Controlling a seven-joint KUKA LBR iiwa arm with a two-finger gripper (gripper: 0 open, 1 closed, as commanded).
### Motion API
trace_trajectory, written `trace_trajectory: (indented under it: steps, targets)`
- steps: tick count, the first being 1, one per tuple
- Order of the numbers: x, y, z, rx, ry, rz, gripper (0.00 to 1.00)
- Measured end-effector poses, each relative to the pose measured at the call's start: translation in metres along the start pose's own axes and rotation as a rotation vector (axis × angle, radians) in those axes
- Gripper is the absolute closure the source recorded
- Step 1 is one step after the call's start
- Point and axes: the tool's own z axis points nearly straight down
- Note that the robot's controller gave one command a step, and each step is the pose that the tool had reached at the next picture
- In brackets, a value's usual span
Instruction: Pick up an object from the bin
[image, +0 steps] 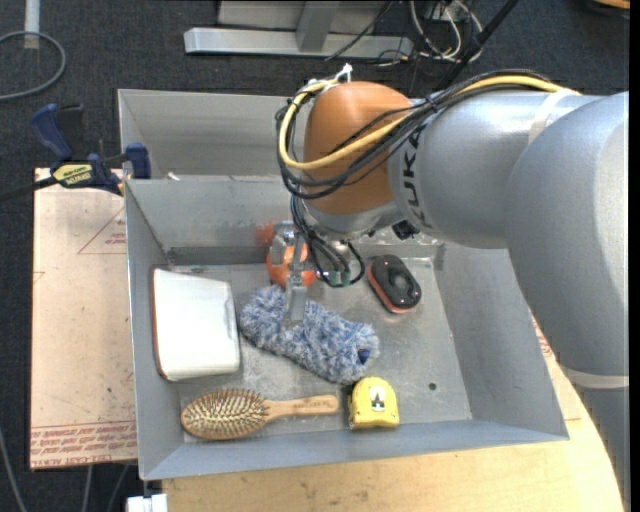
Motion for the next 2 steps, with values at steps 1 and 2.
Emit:
trace_trajectory:
  steps: [1,2]
  targets:
    - [-0.001,0.0,-0.005,-0.001,-0.006,0.002,0.0]
    - [0.001,-0.007,0.025,-0.003,-0.014,-0.046,0.0]
